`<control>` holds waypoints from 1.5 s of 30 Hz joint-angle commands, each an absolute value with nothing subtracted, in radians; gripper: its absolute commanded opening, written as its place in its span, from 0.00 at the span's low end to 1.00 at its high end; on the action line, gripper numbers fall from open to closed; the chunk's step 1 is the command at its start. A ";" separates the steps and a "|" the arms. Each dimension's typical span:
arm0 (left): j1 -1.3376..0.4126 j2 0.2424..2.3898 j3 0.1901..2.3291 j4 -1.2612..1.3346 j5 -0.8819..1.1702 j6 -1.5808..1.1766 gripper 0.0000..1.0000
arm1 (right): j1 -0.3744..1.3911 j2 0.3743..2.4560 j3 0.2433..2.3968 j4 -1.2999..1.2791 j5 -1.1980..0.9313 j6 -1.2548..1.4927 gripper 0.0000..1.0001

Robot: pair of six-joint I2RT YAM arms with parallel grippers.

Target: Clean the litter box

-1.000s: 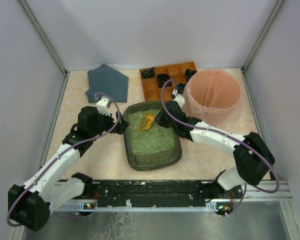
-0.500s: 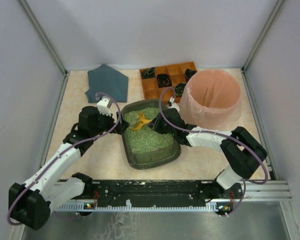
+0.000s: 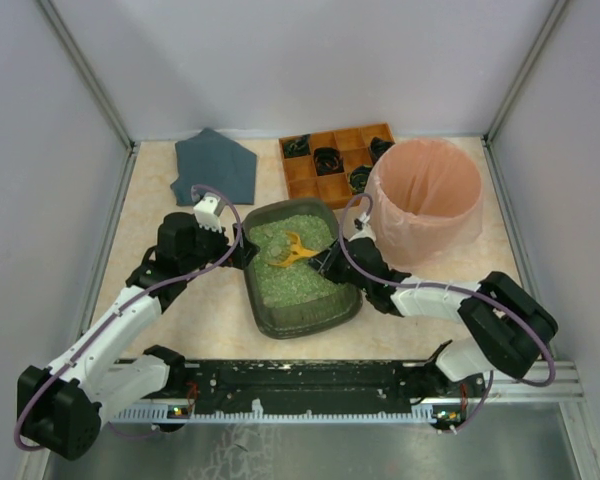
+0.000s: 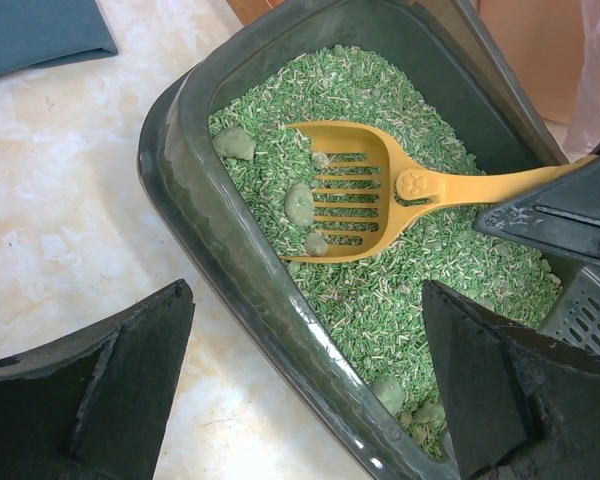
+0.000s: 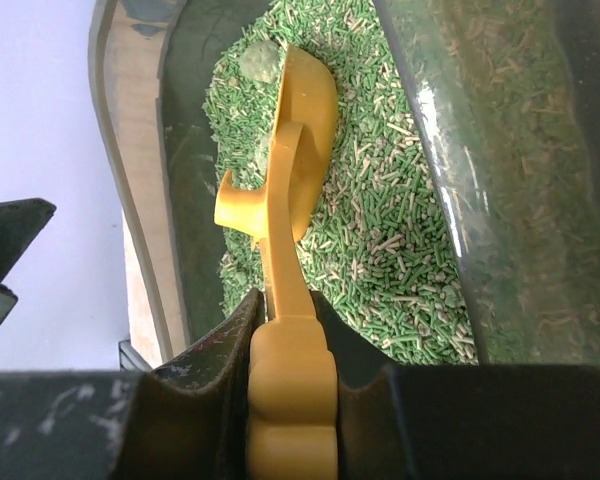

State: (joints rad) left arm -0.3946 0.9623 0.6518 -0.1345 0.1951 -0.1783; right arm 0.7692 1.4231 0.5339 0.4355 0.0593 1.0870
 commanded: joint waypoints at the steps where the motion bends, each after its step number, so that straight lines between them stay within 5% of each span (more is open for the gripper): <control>1: -0.389 0.961 0.657 -0.122 0.204 -0.173 1.00 | 0.763 1.360 0.482 0.469 0.090 1.099 0.00; 45: -0.389 0.962 0.652 -0.109 0.217 -0.179 1.00 | 0.740 0.753 0.049 0.775 0.082 1.173 0.00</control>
